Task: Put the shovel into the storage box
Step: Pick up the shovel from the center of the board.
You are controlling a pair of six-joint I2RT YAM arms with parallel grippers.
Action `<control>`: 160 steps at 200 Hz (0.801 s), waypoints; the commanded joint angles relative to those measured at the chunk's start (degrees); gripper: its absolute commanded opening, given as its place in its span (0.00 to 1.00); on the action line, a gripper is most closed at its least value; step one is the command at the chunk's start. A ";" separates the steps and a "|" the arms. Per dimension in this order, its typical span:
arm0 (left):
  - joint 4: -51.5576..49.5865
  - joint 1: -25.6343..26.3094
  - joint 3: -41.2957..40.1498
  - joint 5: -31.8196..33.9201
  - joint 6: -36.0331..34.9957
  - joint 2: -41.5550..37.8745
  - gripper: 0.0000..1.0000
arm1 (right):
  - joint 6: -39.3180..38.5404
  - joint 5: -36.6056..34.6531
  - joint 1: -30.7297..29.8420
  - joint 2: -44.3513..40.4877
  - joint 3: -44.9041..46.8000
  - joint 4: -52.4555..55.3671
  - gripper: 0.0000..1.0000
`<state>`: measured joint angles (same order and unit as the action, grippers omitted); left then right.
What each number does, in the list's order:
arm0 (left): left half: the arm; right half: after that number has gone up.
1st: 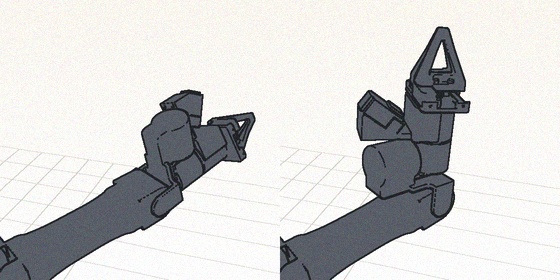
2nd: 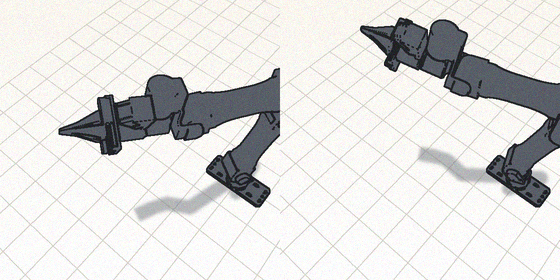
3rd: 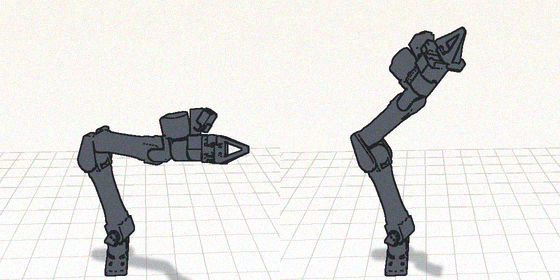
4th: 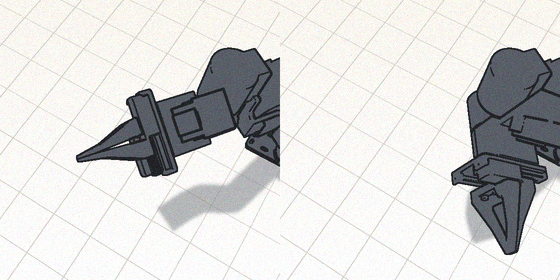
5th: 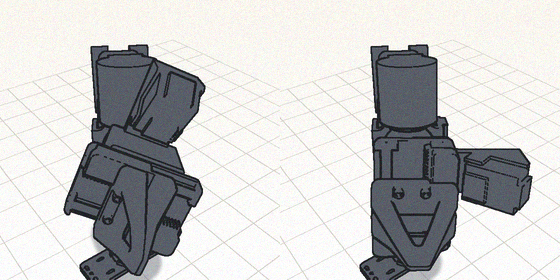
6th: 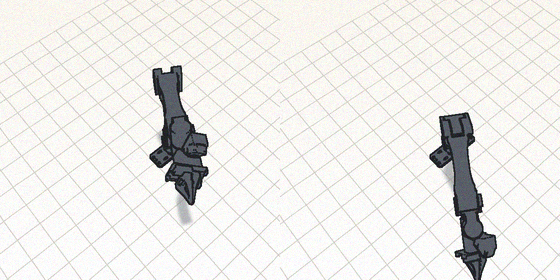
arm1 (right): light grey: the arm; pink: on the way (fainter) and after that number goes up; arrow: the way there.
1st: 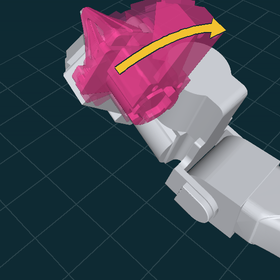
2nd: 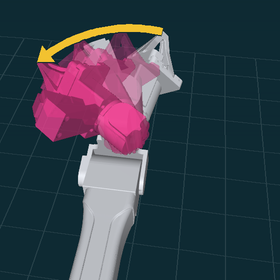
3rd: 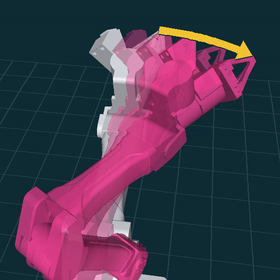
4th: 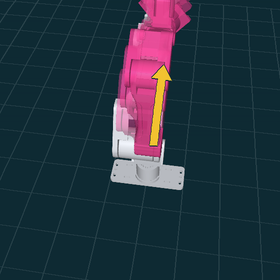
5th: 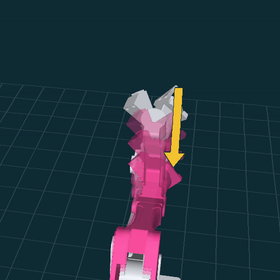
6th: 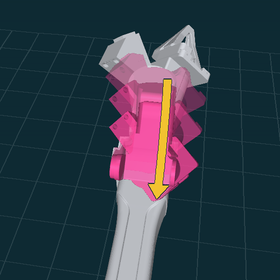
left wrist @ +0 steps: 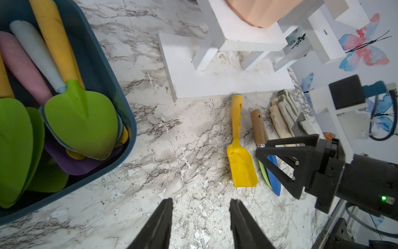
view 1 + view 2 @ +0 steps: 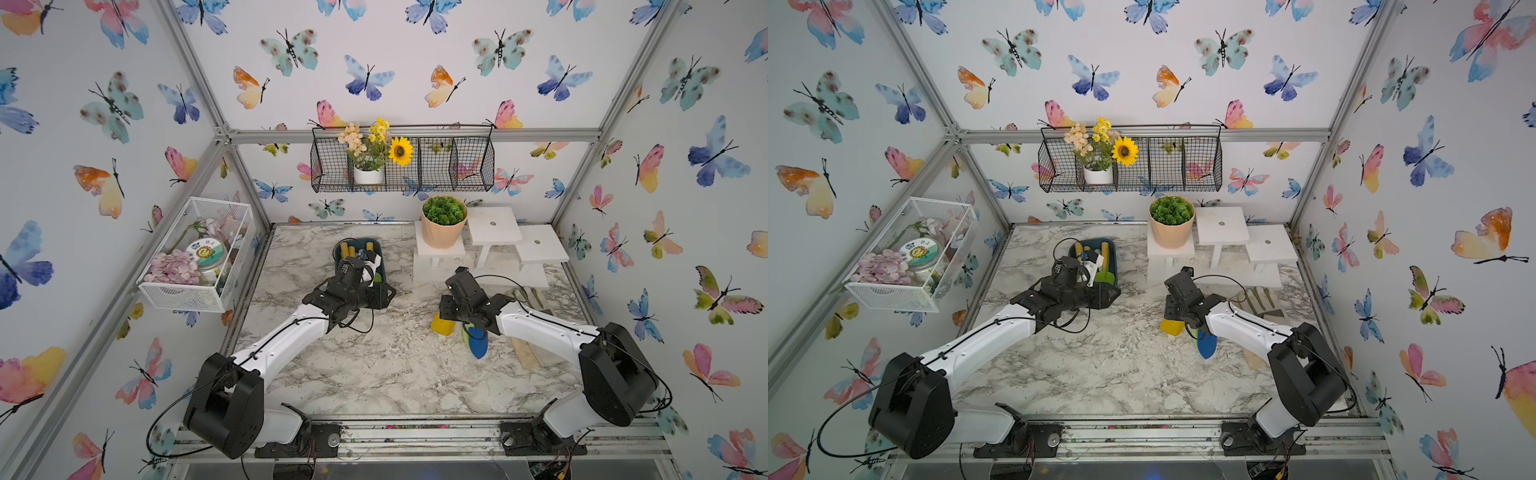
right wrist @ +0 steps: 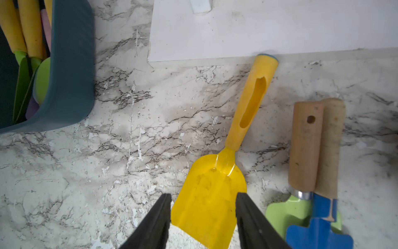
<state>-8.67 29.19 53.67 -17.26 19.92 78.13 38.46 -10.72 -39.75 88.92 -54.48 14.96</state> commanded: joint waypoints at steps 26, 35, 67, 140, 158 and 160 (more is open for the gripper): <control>1.90 1.70 -1.42 -3.18 -0.69 -1.93 0.48 | 1.14 -3.07 -0.09 1.33 0.58 0.03 0.54; 2.14 1.97 -1.39 -3.13 -0.81 -1.84 0.48 | 1.02 -3.14 -0.07 1.56 0.49 0.13 0.54; 2.60 2.57 -0.42 -3.57 -0.85 -0.43 0.48 | 1.27 -3.52 0.37 2.20 0.68 -0.11 0.55; 2.06 3.00 0.76 -3.32 -1.20 1.54 0.48 | 1.73 -2.92 2.69 5.66 0.67 -3.24 0.56; 1.93 3.06 0.72 -2.89 -1.20 1.50 0.48 | 1.62 -2.64 3.22 6.73 -0.02 -3.70 0.56; 1.91 3.07 0.71 -2.83 -1.25 1.44 0.48 | 1.62 -2.64 3.26 6.88 -0.10 -3.71 0.56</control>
<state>-7.09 31.99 53.47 -19.20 19.46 79.13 39.64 -12.21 -37.26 94.08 -54.04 12.53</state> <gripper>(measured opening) 0.482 0.562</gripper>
